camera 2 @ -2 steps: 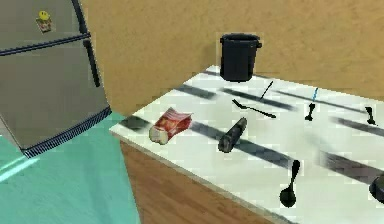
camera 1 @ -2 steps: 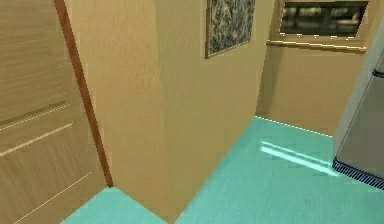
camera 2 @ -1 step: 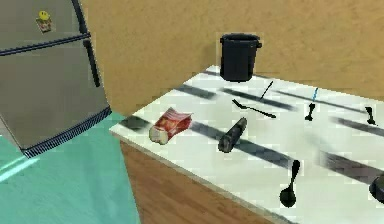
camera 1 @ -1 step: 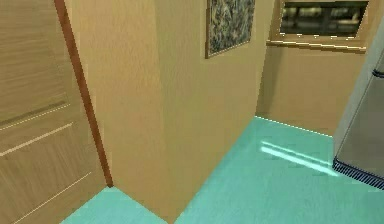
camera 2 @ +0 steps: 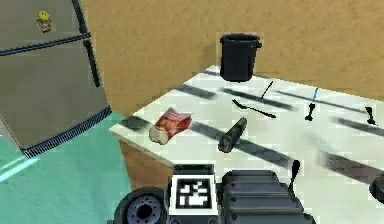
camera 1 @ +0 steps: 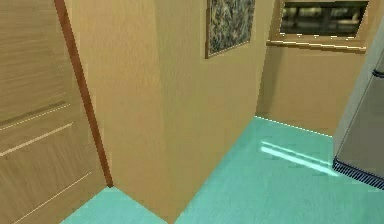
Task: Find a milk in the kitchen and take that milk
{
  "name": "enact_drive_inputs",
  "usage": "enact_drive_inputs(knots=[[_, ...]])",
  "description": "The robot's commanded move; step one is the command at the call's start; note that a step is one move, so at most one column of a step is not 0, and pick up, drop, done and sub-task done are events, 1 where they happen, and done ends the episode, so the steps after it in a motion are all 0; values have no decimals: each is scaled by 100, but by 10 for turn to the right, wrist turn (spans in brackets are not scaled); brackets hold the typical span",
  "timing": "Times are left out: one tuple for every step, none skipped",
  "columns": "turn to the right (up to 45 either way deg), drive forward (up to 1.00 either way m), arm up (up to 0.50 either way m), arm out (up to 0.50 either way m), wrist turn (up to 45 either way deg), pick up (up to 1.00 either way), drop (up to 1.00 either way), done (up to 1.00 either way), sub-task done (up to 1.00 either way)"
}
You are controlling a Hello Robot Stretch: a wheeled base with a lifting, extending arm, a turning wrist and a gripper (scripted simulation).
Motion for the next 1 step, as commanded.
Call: enact_drive_inputs(knots=[[0, 0, 0, 26, 0, 0, 0, 0, 0]])
